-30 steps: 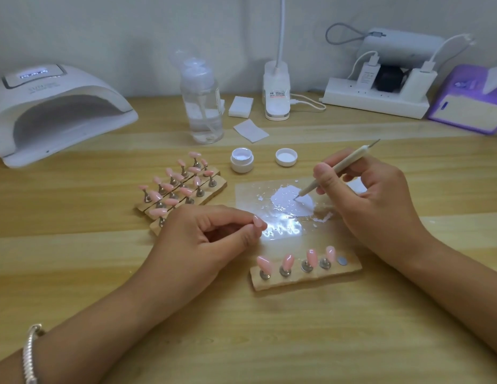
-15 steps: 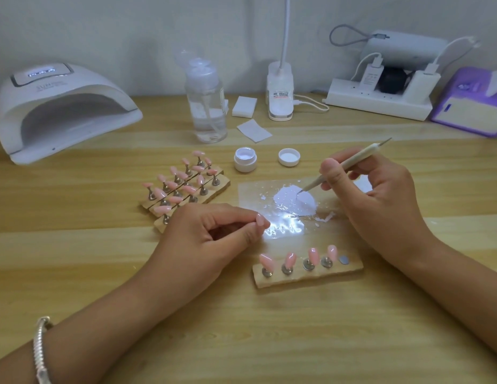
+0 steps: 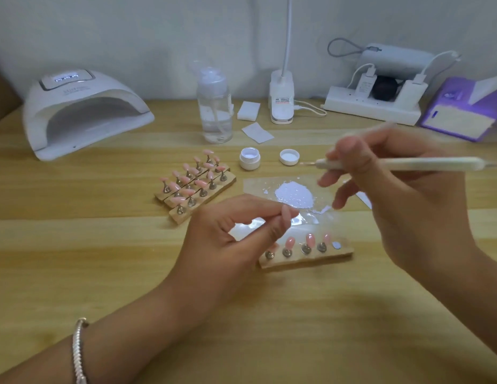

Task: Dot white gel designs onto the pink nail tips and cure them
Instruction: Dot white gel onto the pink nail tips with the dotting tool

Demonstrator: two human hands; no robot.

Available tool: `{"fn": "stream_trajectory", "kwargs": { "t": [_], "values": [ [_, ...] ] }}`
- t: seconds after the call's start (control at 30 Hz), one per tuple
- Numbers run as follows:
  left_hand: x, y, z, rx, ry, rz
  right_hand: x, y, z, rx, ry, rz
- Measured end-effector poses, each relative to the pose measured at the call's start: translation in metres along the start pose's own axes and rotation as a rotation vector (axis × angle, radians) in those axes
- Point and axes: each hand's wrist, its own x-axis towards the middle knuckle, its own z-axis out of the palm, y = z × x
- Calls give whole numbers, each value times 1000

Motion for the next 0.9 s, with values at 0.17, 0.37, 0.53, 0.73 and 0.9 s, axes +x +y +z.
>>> {"fn": "stream_trajectory", "kwargs": {
  "t": [0.17,0.37,0.53,0.73,0.9],
  "values": [
    [-6,-1,8,22,-5,16,-20,9,8,17,45,77],
    [-2,-4,13,97,-60,78,-32,13,14,89,27,76],
    [-2,-4,13,127,-78,149,-34,16,19,102,9,75],
    [-3,-4,14,155,-91,128,-33,22,17,53,38,60],
    [-5,0,14,229,-85,117,-33,25,18,41,31,50]
  ]
}}
